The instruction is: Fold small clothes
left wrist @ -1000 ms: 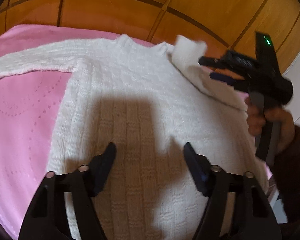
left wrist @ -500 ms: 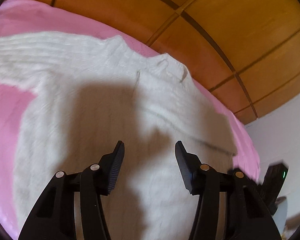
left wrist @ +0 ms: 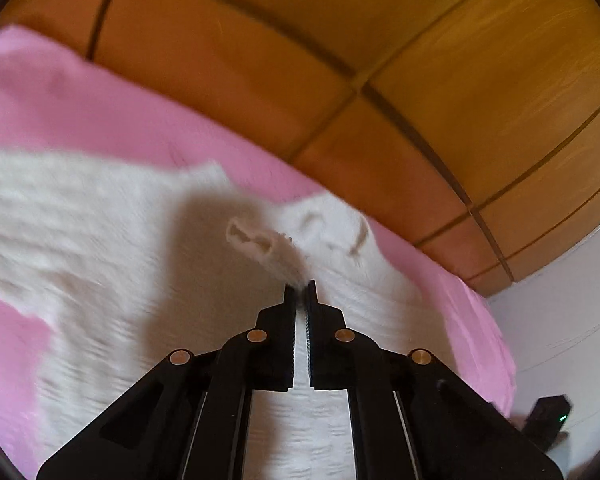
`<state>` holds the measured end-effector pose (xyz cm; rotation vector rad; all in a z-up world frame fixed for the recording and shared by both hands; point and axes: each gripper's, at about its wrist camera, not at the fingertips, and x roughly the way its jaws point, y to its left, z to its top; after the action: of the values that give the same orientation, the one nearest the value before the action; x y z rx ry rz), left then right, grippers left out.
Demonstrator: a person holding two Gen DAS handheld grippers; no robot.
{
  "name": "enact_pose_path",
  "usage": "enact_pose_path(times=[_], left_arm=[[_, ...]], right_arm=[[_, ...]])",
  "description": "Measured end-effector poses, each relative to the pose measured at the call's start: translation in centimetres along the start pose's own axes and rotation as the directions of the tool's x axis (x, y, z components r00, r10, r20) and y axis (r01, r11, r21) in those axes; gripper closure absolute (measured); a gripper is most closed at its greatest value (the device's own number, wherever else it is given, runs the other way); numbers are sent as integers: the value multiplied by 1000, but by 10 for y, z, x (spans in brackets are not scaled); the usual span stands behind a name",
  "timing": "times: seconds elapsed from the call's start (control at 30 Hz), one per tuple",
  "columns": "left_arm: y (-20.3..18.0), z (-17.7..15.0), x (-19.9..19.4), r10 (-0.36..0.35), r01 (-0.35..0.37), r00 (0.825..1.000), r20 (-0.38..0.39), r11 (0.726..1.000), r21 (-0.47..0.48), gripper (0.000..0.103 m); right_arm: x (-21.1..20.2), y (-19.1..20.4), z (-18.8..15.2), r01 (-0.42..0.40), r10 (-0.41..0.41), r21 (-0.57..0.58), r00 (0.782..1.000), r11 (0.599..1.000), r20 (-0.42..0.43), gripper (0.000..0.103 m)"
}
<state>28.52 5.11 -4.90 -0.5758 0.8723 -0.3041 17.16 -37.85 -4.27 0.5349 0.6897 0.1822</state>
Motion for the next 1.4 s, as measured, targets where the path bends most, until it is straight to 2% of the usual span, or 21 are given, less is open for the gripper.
enact_pose_path(times=[0.17,0.33,0.43,0.5,0.57,0.63,0.7,0.8,0.83,0.97,1.13,1.27,1.4], left_arm=[[9,-6,11,85,-84,996,-36,996,44,100],[19,-22,29,214,-208,975,-53,973,100,100],[26,-33,43,278,-265,958,-71,953,147,100],[24,-39,43,296,-285,955,-35,942,176,99],[21,-43,41,302,-295,953,-10,937,189,97],[22,-47,36,304,-301,952,12,934,193,85],[22,-51,28,298,-298,954,27,939,174,76],[25,-56,5,323,-331,943,80,933,142,50],[26,-58,-2,325,-336,941,95,933,131,48],[37,-67,-33,323,-335,938,125,938,89,48],[66,-80,-67,315,-318,943,111,948,9,48],[102,-87,-99,293,-281,949,119,954,-108,48],[149,-81,-136,299,-257,942,150,934,-248,48]], right_arm=[[22,9,17,19,-19,-13,1000,1000,10,20],[64,11,17,106,-110,-57,991,993,-75,26],[89,13,3,206,-221,-131,969,970,-110,24],[95,22,-6,254,-274,-208,959,944,-72,19],[102,34,-14,324,-348,-283,937,903,-39,17],[107,39,-17,360,-388,-314,921,878,-28,14],[110,38,-18,375,-403,-319,915,870,-24,13],[110,37,-19,378,-403,-318,915,870,-14,11],[111,39,-20,377,-402,-320,916,869,-13,10],[113,41,-22,384,-408,-330,913,862,-3,9],[110,40,-22,383,-405,-329,915,863,4,9],[111,42,-23,396,-416,-337,909,854,15,9],[109,45,-25,411,-428,-341,903,845,28,9]])
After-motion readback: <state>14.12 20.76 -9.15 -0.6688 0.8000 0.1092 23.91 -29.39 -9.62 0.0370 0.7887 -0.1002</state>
